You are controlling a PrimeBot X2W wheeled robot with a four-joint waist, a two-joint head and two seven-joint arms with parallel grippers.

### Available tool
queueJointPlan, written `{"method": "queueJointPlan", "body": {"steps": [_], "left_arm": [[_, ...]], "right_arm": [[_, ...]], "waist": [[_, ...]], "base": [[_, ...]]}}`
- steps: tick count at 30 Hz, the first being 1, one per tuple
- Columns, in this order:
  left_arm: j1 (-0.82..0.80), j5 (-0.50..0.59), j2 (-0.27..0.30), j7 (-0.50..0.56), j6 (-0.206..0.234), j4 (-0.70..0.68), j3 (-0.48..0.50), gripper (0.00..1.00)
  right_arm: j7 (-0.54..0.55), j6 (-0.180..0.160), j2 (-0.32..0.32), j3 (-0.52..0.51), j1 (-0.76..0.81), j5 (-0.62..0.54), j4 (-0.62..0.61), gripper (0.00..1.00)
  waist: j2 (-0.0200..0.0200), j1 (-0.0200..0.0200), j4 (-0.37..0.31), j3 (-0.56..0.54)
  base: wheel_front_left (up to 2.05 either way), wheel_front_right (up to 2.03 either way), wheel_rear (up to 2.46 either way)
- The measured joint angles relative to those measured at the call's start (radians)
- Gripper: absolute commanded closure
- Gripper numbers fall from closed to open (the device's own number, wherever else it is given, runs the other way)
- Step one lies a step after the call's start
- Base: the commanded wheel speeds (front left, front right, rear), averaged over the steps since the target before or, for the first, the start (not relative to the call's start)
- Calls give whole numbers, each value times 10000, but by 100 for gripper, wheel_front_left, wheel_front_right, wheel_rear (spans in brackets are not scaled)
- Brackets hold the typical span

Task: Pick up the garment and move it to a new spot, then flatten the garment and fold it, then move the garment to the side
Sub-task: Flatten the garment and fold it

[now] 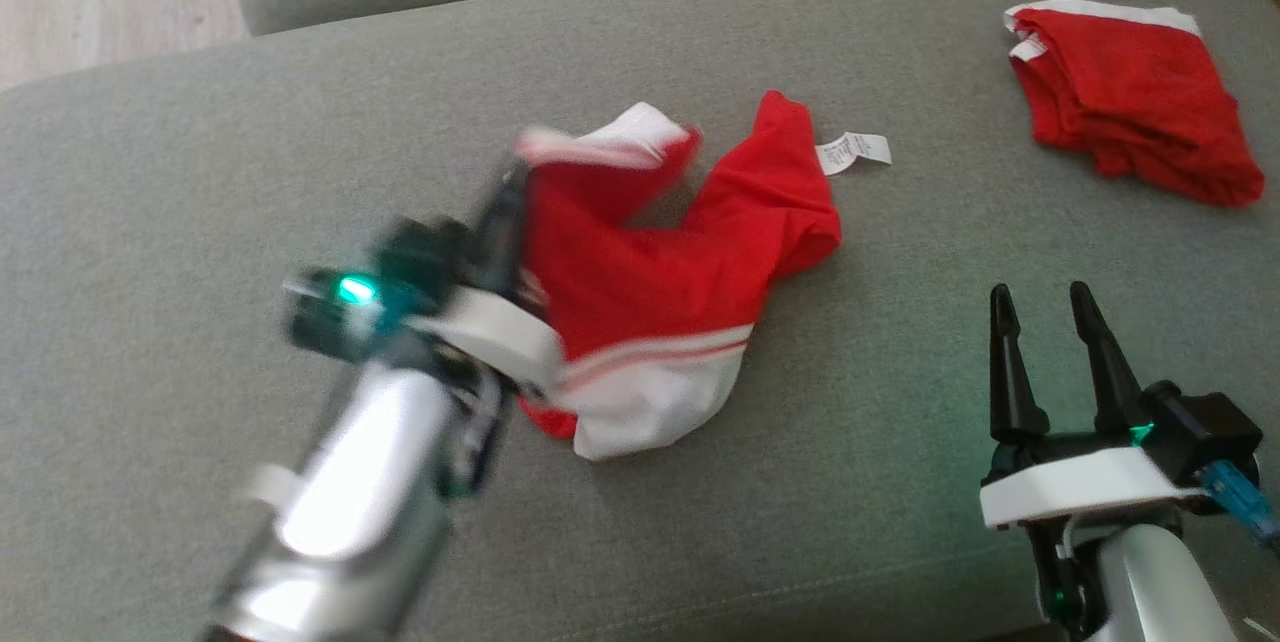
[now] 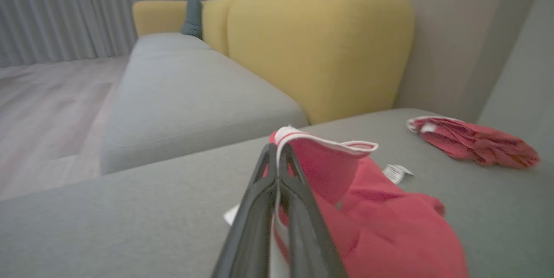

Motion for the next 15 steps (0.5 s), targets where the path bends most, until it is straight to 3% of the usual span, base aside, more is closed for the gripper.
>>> {"method": "queueJointPlan", "body": {"steps": [9, 15], "left_arm": [[-272, -1273, 1521, 426, 176, 10, 2077, 100], [-302, -1753, 2203, 823, 345, 755, 2849, 100]], "right_arm": [[0, 0, 0, -6, -2, 0, -15, 0], [0, 0, 0, 19, -17, 0, -15, 0]], "waist": [[0, 0, 317, 115], [0, 0, 442, 258]], "base": [[0, 0, 0], [0, 0, 0]]}}
